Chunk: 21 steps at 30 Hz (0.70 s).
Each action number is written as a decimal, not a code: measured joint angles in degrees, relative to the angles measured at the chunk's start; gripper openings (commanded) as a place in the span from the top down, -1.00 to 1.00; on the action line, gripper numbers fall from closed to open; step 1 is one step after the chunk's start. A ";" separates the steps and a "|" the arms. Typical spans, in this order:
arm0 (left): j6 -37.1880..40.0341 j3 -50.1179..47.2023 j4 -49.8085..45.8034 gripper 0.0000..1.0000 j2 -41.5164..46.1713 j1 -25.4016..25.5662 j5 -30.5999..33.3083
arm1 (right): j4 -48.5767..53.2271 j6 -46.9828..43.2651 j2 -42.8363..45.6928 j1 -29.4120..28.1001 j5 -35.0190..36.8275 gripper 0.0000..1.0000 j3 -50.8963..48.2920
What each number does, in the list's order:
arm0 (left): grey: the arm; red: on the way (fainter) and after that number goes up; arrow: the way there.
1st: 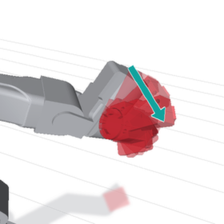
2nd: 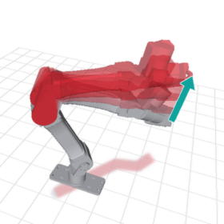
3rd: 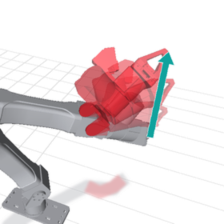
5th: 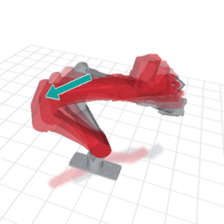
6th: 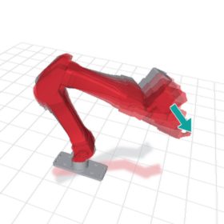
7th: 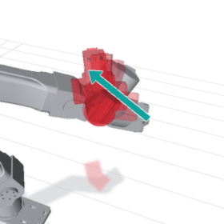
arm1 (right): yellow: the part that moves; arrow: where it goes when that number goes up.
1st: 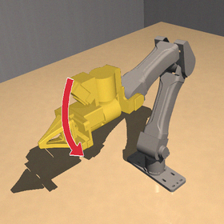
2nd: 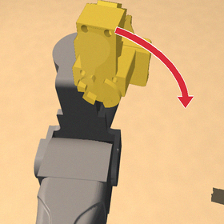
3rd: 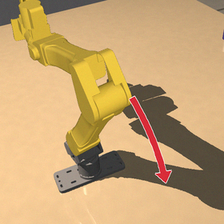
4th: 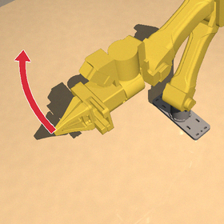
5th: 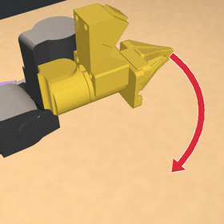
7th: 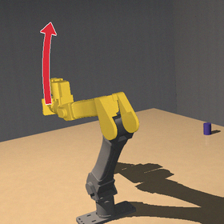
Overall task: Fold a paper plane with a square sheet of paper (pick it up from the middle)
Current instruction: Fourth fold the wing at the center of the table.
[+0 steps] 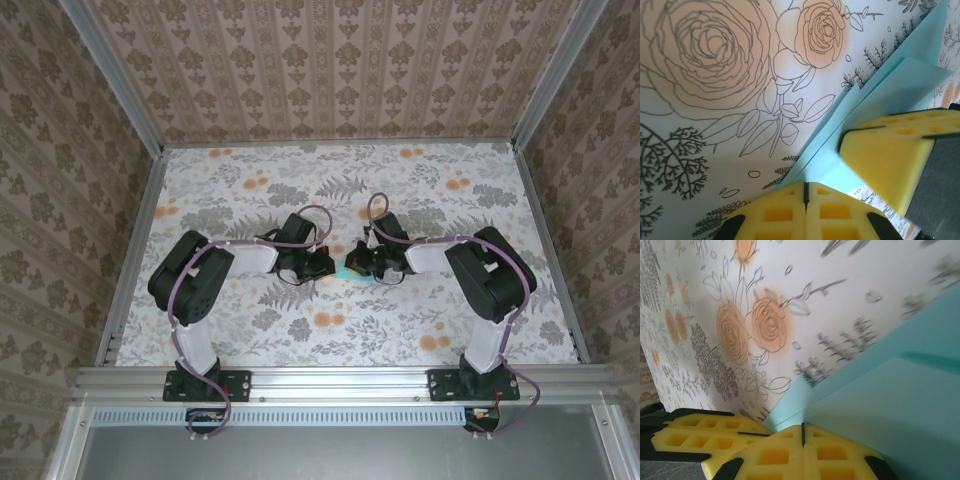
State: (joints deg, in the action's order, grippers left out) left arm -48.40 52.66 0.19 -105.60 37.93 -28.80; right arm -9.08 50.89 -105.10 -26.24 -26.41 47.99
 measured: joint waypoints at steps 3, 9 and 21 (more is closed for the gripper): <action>0.00 0.00 -0.22 1.00 0.00 -0.24 -0.31 | -0.94 -0.72 1.51 3.19 -0.02 0.91 -2.29; 0.00 -0.02 -0.44 1.00 0.00 -0.52 -0.61 | -3.28 -2.27 5.07 9.77 0.04 0.90 -7.45; 0.42 0.35 -1.33 1.00 0.00 -1.31 -1.14 | 2.19 -4.48 11.34 18.58 6.93 0.86 -10.19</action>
State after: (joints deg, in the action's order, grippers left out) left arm -47.99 53.01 -1.15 -105.60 36.62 -29.93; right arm -6.90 46.41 -93.76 -7.66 -19.49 37.80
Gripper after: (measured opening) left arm 0.043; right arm 0.066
